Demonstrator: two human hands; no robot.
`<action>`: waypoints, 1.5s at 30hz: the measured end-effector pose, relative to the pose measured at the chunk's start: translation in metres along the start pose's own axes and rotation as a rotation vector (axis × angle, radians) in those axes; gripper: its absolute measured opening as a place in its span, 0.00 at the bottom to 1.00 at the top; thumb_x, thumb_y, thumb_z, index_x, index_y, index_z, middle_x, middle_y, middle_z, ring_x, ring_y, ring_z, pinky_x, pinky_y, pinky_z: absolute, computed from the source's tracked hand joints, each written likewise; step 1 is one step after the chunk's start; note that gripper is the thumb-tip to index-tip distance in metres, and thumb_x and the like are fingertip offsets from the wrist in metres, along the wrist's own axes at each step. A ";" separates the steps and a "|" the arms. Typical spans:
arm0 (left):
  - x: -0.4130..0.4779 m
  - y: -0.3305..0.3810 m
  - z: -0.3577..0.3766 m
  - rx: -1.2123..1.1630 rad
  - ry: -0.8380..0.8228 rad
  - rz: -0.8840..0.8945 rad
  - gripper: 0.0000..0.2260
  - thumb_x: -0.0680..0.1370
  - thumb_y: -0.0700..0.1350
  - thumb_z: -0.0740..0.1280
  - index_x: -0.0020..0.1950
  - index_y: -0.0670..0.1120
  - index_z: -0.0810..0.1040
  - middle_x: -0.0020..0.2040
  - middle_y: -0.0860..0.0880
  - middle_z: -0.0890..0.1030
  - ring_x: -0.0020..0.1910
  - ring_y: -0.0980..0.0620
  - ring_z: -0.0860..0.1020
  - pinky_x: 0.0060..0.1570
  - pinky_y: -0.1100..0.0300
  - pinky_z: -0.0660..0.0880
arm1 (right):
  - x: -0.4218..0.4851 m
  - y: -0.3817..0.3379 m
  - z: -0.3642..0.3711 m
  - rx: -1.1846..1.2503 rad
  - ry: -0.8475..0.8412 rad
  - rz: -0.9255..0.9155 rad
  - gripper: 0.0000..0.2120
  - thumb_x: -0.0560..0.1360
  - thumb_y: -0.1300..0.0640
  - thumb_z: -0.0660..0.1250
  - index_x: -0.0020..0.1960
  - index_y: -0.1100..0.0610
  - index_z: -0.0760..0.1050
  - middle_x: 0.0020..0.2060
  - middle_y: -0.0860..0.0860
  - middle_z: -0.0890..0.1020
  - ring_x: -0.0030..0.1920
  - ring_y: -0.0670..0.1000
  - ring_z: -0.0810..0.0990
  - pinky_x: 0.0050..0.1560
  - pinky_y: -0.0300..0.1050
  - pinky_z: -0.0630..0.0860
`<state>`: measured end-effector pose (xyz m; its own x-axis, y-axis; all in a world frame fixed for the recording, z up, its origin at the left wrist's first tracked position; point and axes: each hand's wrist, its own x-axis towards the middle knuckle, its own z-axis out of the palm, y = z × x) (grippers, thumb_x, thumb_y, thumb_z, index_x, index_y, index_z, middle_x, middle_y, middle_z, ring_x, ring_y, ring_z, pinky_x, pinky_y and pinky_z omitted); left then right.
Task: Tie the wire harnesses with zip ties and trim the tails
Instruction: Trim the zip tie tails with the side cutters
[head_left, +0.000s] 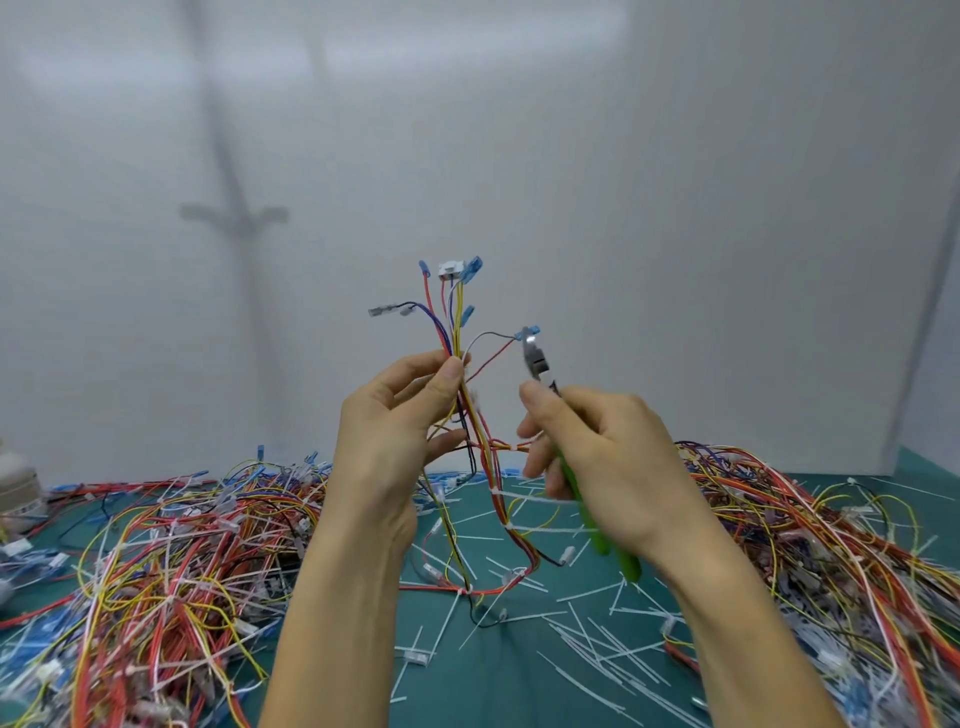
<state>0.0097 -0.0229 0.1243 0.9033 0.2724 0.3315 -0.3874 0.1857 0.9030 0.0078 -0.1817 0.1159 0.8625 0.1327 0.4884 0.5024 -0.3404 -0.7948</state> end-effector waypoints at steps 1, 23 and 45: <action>0.001 0.000 -0.002 0.009 0.005 -0.012 0.04 0.76 0.46 0.71 0.48 0.49 0.84 0.43 0.54 0.86 0.44 0.56 0.83 0.35 0.64 0.80 | 0.001 0.001 -0.001 0.009 0.043 0.008 0.21 0.77 0.37 0.61 0.39 0.54 0.79 0.30 0.48 0.83 0.29 0.46 0.80 0.39 0.51 0.80; -0.001 0.003 -0.007 -0.124 -0.263 0.052 0.06 0.71 0.44 0.69 0.45 0.44 0.83 0.40 0.48 0.82 0.39 0.55 0.80 0.38 0.66 0.78 | 0.000 0.001 0.005 0.080 -0.029 -0.091 0.16 0.69 0.39 0.71 0.41 0.53 0.80 0.31 0.50 0.79 0.34 0.51 0.75 0.40 0.53 0.76; -0.001 0.012 -0.026 0.481 -0.129 -0.036 0.17 0.79 0.60 0.61 0.49 0.51 0.85 0.45 0.57 0.86 0.41 0.62 0.82 0.41 0.61 0.74 | 0.001 0.005 -0.018 0.329 0.214 -0.160 0.05 0.77 0.62 0.68 0.42 0.57 0.78 0.28 0.51 0.74 0.29 0.46 0.71 0.29 0.37 0.71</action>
<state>-0.0003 0.0036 0.1278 0.9416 0.1491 0.3019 -0.2545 -0.2720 0.9280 0.0100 -0.2002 0.1192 0.7574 -0.0480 0.6512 0.6515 -0.0116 -0.7586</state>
